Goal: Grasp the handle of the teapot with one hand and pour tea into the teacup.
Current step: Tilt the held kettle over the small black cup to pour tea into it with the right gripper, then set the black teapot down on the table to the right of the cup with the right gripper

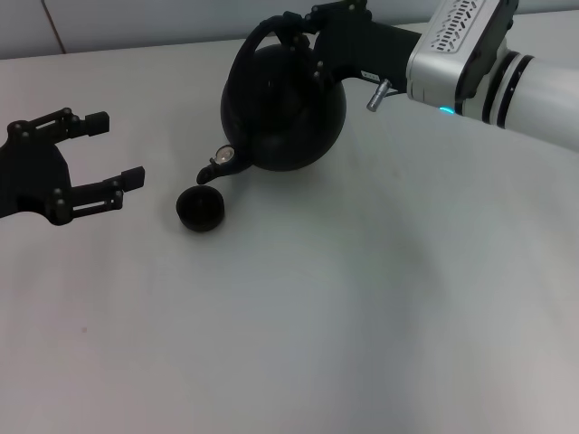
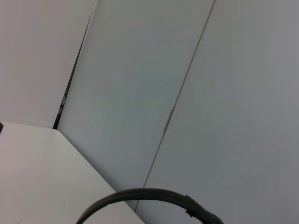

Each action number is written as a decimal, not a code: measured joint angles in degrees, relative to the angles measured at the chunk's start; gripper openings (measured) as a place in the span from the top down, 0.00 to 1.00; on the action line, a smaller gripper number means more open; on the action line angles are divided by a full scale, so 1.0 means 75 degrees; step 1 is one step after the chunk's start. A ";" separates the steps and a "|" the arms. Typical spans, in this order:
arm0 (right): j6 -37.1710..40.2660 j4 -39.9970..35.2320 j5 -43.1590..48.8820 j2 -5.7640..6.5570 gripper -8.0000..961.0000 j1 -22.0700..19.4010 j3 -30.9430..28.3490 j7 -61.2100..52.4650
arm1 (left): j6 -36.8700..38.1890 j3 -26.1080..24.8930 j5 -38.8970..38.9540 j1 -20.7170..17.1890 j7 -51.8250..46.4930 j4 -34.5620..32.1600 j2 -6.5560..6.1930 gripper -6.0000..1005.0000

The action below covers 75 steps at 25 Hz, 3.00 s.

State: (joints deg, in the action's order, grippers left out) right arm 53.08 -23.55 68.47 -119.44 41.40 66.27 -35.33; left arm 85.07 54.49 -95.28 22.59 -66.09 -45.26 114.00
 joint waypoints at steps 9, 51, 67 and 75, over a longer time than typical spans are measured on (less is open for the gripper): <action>0.0000 0.0000 -0.0001 0.0000 0.89 0.0000 0.0000 0.0000 | -0.0015 0.0000 0.0000 0.0000 0.0000 0.0000 0.0000 0.20; 0.0854 0.0644 -0.2511 -0.0042 0.89 -0.1073 -0.0168 -0.0094 | 0.0016 0.0001 0.0001 0.0010 0.0105 -0.0035 0.0005 0.20; 0.1148 0.0947 -0.2866 -0.0042 0.89 -0.1706 -0.0264 -0.0090 | 0.0038 0.0000 0.0001 0.0067 0.0105 -0.0117 0.0100 0.20; 0.1130 0.1126 -0.2873 -0.0017 0.89 -0.1735 -0.0280 -0.0036 | 0.0023 0.0000 0.0001 0.0110 0.0105 -0.0118 0.0133 0.20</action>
State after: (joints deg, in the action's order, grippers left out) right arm 61.56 -15.11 46.93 -119.57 28.39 64.17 -35.60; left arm 85.25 54.49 -95.27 23.41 -65.30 -46.15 115.00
